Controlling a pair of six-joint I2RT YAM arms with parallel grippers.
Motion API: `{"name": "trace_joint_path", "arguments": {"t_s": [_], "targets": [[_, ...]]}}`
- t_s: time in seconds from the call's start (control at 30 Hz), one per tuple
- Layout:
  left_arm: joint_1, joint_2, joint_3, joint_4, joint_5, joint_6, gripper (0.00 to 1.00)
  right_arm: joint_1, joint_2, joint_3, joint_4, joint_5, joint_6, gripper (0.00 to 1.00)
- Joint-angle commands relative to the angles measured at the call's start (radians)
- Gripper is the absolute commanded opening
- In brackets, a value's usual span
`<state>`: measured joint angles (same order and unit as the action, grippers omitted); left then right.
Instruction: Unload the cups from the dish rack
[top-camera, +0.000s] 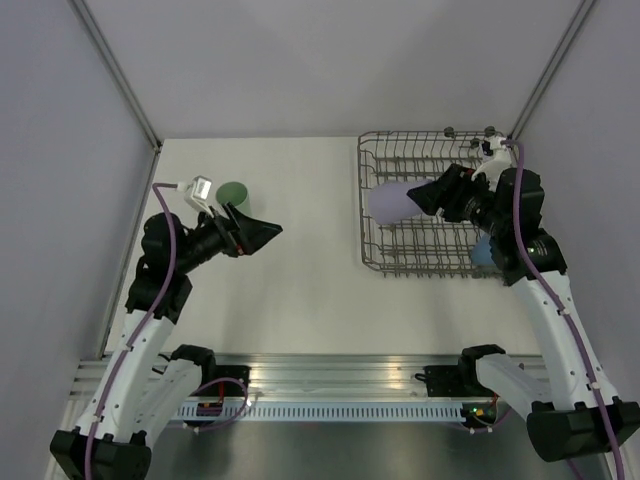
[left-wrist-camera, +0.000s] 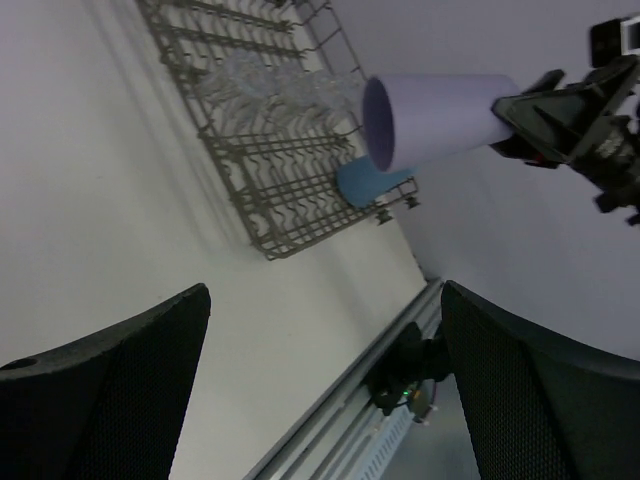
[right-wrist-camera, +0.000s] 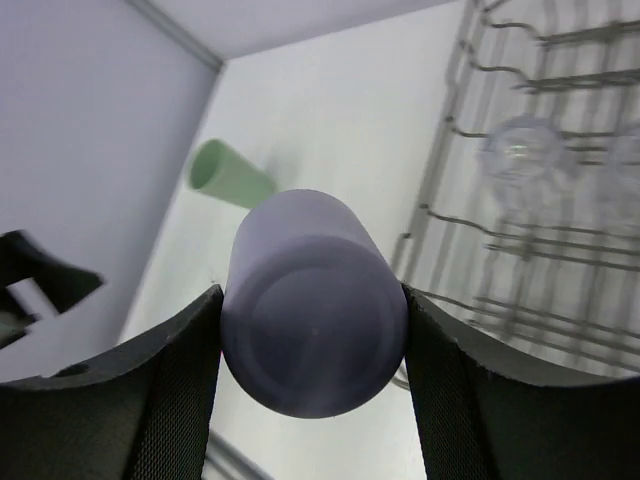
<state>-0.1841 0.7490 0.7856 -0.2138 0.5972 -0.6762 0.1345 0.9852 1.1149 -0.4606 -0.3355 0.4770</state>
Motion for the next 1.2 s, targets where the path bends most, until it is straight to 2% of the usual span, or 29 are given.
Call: {"name": "trace_joint_path", "arguments": {"t_s": [0.0, 0.1, 0.2, 0.3, 0.4, 0.53, 0.73, 0.8, 0.87, 0.9, 0.97, 1.0, 1.03, 1.17], "targets": [[-0.028, -0.016, -0.046, 0.367, 0.176, -0.242, 1.00, 0.004, -0.043, -0.111, 0.432, -0.318, 0.288, 0.38], [-0.060, -0.007, -0.112, 0.606, 0.196, -0.394, 1.00, 0.028, -0.056, -0.191, 0.659, -0.346, 0.452, 0.38], [-0.107, 0.009, -0.151, 0.739, 0.164, -0.471, 1.00, 0.074, -0.049, -0.214, 0.761, -0.324, 0.511, 0.37], [-0.172, 0.024, -0.166, 0.815, 0.095, -0.485, 1.00, 0.149, -0.033, -0.224, 0.850, -0.300, 0.552, 0.37], [-0.221, 0.041, -0.163, 0.888, 0.040, -0.493, 0.98, 0.224, -0.019, -0.228, 0.879, -0.266, 0.552, 0.37], [-0.244, 0.061, -0.151, 0.947, 0.004, -0.497, 0.95, 0.264, -0.005, -0.251, 0.927, -0.249, 0.572, 0.37], [-0.267, 0.138, -0.141, 1.073, 0.036, -0.565, 0.88, 0.301, 0.013, -0.267, 0.976, -0.257, 0.584, 0.37], [-0.273, 0.162, -0.138, 1.097, 0.049, -0.577, 0.81, 0.310, 0.013, -0.273, 0.988, -0.249, 0.581, 0.37], [-0.285, 0.170, -0.137, 1.111, 0.050, -0.579, 0.78, 0.321, 0.018, -0.271, 0.976, -0.247, 0.568, 0.37], [-0.288, 0.171, -0.134, 1.110, 0.049, -0.576, 0.68, 0.323, 0.017, -0.271, 0.964, -0.243, 0.560, 0.37], [-0.295, 0.171, -0.125, 1.105, 0.056, -0.563, 0.55, 0.323, 0.020, -0.270, 0.938, -0.237, 0.537, 0.37], [-0.296, 0.168, -0.120, 1.097, 0.058, -0.557, 0.40, 0.324, 0.018, -0.273, 0.936, -0.238, 0.534, 0.37], [-0.299, 0.168, -0.117, 1.085, 0.059, -0.548, 0.35, 0.323, 0.020, -0.273, 0.933, -0.238, 0.532, 0.37], [-0.308, 0.170, -0.108, 1.065, 0.062, -0.530, 0.32, 0.324, 0.017, -0.283, 0.929, -0.235, 0.522, 0.36]]}}
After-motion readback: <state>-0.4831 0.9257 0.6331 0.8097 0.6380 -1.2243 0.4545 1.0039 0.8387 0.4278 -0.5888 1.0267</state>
